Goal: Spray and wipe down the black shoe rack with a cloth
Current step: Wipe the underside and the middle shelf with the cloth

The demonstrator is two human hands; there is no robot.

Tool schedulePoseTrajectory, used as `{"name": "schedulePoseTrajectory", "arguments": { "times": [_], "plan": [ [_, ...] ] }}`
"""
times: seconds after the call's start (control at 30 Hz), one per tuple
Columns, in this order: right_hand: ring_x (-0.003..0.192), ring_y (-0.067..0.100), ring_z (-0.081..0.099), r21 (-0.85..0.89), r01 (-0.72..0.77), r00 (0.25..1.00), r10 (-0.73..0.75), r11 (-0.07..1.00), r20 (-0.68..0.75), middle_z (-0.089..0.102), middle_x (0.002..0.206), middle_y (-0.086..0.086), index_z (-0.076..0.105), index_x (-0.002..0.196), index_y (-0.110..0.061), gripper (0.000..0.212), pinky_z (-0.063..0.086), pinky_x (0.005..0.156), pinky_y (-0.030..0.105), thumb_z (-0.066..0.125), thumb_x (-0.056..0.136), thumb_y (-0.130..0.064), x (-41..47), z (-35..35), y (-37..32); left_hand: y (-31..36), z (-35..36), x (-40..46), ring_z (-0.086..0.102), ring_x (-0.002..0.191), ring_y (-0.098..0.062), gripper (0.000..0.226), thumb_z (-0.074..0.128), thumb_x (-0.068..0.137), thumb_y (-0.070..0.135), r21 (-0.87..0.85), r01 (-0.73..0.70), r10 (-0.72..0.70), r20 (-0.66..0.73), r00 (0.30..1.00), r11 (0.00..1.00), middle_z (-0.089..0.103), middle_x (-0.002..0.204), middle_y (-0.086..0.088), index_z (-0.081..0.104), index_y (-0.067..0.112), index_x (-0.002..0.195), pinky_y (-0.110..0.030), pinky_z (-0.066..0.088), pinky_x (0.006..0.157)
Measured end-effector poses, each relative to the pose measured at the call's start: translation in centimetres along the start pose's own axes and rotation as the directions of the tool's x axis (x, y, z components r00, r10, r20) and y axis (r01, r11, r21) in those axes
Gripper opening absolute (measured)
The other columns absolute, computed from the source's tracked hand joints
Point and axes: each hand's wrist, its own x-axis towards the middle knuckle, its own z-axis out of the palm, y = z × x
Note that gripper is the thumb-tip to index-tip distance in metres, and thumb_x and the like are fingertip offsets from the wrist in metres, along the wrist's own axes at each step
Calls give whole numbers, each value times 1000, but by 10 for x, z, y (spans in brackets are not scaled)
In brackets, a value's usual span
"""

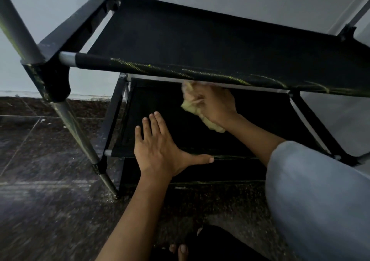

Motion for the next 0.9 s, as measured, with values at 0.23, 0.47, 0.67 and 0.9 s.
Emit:
{"name": "schedulePoseTrajectory", "arguments": {
  "times": [0.23, 0.47, 0.67, 0.9],
  "plan": [
    [90, 16, 62, -127, 561, 817, -523, 818, 241, 61, 109, -11, 59, 118, -37, 34, 36, 61, 26, 57, 86, -28, -49, -29, -13, -3, 2, 0, -2, 147, -19, 168, 31, 22, 104, -35, -6, 4, -54, 999, 999, -9, 158, -12, -29, 2, 141, -37, 0, 119],
    [82, 17, 67, -251, 407, 884, -309, 878, 351, 65, 106, -12, 63, 115, -38, 39, 44, 54, 25, 71, 78, -36, -95, -70, 115, -1, -1, -2, -2, 147, -20, 166, 29, 23, 105, -10, -7, 7, -53, 999, 1000, -4, 159, -10, -26, 3, 143, -38, -1, 119],
    [106, 19, 59, -227, 178, 943, -100, 957, 318, 58, 116, -10, 56, 121, -40, 35, 42, 74, 30, 51, 87, -49, -72, -66, 84, 2, -2, -2, 1, 147, -21, 165, 25, 23, 105, 9, -4, 4, -63, 998, 1000, -1, 159, -10, -21, 5, 145, -38, 1, 120],
    [96, 24, 62, 21, 314, 948, -315, 949, 48, 59, 117, -3, 51, 131, -37, 38, 36, 68, 28, 46, 94, -44, -52, -12, -66, -1, -1, 3, 25, 141, -24, 151, 29, 26, 98, 17, -1, 3, -128, 992, 1000, 27, 154, -10, 14, 13, 150, -39, 19, 116]
  ]
}}
